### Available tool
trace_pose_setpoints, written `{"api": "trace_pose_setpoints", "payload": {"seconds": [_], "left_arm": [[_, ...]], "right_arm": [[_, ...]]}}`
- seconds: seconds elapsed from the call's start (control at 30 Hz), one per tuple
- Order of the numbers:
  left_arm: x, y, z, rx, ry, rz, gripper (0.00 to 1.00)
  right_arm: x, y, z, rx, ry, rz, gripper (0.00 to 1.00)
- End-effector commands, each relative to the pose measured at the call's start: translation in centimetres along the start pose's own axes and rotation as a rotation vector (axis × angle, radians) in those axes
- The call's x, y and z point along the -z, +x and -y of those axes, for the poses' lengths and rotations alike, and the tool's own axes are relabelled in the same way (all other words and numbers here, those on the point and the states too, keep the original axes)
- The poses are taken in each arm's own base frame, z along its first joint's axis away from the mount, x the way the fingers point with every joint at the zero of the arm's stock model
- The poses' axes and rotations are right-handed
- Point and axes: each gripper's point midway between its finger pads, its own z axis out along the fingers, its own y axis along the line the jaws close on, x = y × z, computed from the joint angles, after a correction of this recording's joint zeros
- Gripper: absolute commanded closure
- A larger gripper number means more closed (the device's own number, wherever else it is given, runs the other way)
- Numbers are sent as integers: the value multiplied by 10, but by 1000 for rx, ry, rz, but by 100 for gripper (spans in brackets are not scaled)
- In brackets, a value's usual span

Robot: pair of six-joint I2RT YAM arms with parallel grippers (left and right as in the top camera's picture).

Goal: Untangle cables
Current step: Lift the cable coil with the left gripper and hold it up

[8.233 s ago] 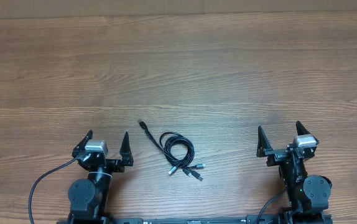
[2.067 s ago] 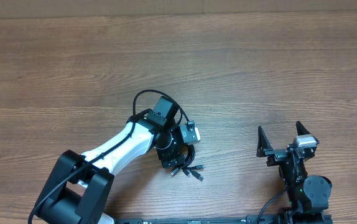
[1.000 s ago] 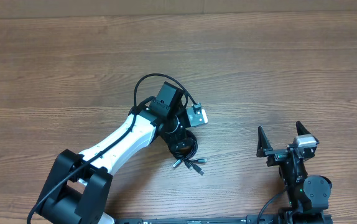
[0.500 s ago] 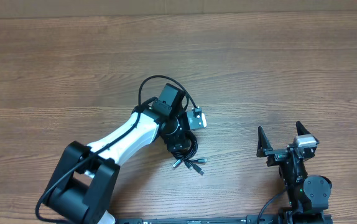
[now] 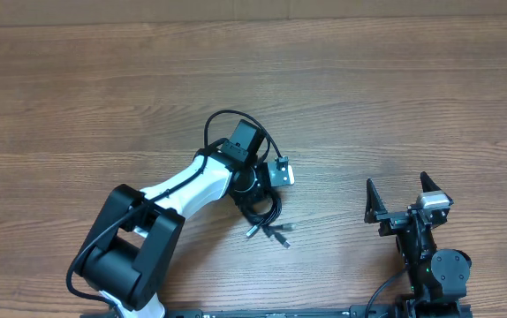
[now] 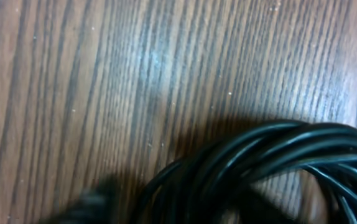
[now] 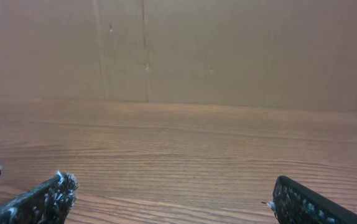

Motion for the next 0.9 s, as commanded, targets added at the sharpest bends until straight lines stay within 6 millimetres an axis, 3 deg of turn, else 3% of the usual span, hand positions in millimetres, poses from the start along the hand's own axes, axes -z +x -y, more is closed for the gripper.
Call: {"api": "trace_pose_setpoints", "payload": {"seconds": [0.0, 0.13, 0.23, 0.33, 0.4, 0.53, 0.7, 0.87], "left_arm": [[-11, 9, 1, -5, 11, -39, 96], [-9, 13, -4, 21, -19, -62, 96], [4, 10, -20, 160, -103, -73, 96], [32, -7, -37, 270, -190, -15, 96], [65, -23, -53, 372, -281, 55, 96], [117, -35, -67, 537, -408, 160, 96], [163, -27, -63, 817, -484, 235, 96], [181, -23, -47, 994, -447, 279, 96]], "right_arm": [[0, 1, 2, -6, 11, 5, 0], [0, 1, 2, -6, 11, 5, 0], [0, 1, 2, -6, 11, 5, 0], [0, 1, 2, -6, 11, 5, 0], [0, 1, 2, -6, 11, 5, 0], [0, 1, 2, -6, 11, 5, 0], [0, 1, 2, -6, 11, 5, 0], [0, 1, 2, -6, 11, 5, 0]]}}
